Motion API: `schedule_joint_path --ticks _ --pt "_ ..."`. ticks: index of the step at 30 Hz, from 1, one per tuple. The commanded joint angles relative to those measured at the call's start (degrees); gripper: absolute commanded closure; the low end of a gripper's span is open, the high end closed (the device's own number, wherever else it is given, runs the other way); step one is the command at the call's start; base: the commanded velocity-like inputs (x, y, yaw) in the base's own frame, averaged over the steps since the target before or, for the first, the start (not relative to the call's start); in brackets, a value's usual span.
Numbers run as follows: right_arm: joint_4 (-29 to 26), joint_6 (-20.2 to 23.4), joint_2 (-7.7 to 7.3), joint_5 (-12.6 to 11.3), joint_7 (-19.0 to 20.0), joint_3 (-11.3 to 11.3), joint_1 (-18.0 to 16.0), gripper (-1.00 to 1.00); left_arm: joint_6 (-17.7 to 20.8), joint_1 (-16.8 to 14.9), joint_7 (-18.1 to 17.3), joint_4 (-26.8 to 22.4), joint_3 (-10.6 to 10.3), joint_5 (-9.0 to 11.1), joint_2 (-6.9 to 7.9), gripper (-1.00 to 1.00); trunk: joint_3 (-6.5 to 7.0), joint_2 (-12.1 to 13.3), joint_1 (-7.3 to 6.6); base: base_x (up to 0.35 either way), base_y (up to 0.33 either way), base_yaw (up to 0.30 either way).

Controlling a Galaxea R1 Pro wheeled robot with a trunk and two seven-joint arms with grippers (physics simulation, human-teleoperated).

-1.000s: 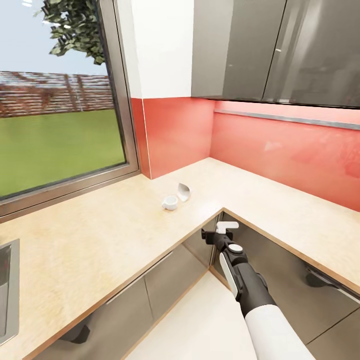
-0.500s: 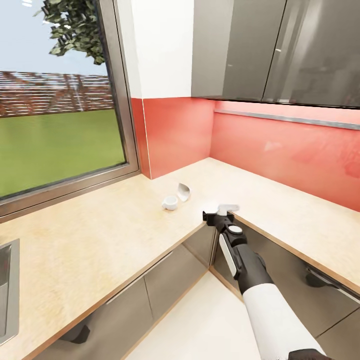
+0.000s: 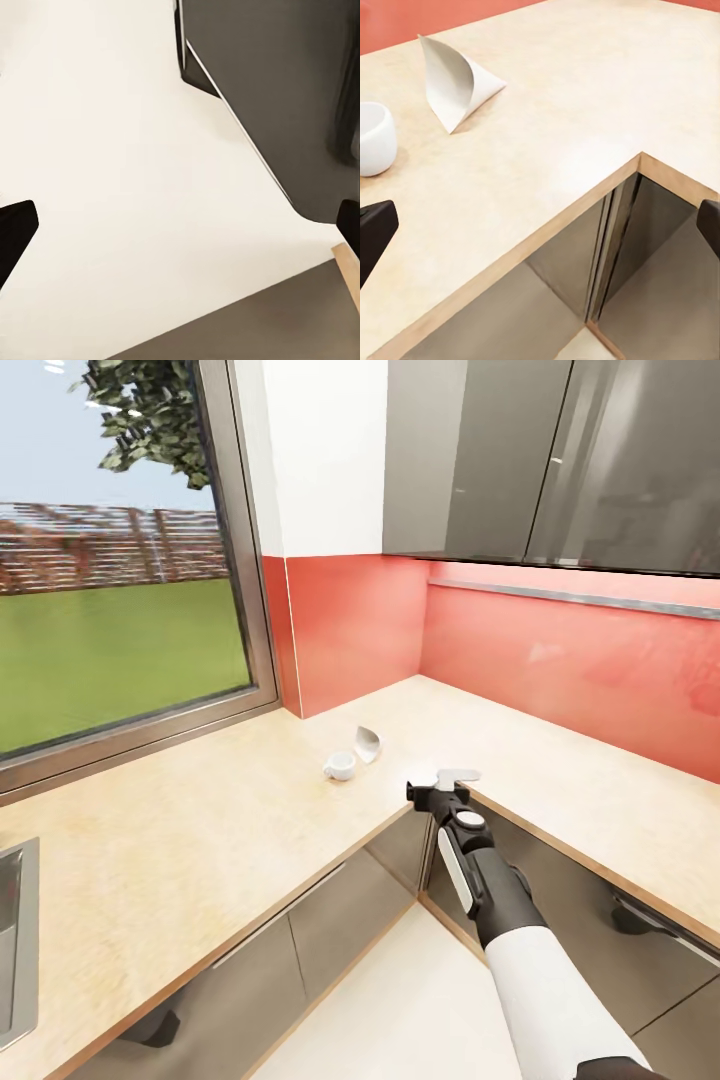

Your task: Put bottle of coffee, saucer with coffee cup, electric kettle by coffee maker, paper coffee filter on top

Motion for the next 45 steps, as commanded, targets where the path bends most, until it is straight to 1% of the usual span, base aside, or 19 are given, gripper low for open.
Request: schedule_joint_path --ticks 1,7,14,20,31,45 --pt "-0.02 0.4 0.0 0.35 -0.22 0.07 -0.02 -1.0 -0.26 -0.04 0.19 0.1 0.4 -0.6 0.0 -1.0 -0.1 -0.11 0.03 0.0 0.0 0.0" --pt "1.67 0.53 0.0 0.22 -0.35 -0.01 0.1 -1.0 -0.29 -0.04 0.2 0.03 0.46 -0.53 -0.13 -1.0 -0.18 -0.11 0.03 0.097 -0.065 0.092" --pt "4.39 0.5 0.0 0.21 -0.42 -0.08 0.14 -1.0 -0.3 -0.04 0.2 -0.06 0.6 -0.43 -0.16 -1.0 -0.39 -0.11 0.03 0.226 -0.188 0.232" --pt "5.36 0.39 0.0 0.21 -0.43 -0.1 0.14 -1.0 -0.36 -0.04 0.2 -0.08 0.66 -0.44 -0.23 -1.0 -0.57 -0.11 0.03 0.219 -0.175 0.245" --pt "5.38 0.32 0.0 0.21 -0.43 -0.1 0.14 -1.0 -0.35 -0.04 0.12 -0.08 0.66 -0.5 -0.25 -1.0 -0.63 -0.11 0.03 0.017 -0.011 0.044" --pt "5.45 0.3 0.0 0.21 -0.51 -0.1 0.14 -1.0 -0.3 -0.04 0.13 -0.08 0.66 -0.5 -0.25 -1.0 -1.08 -0.11 0.03 0.0 0.0 0.228"
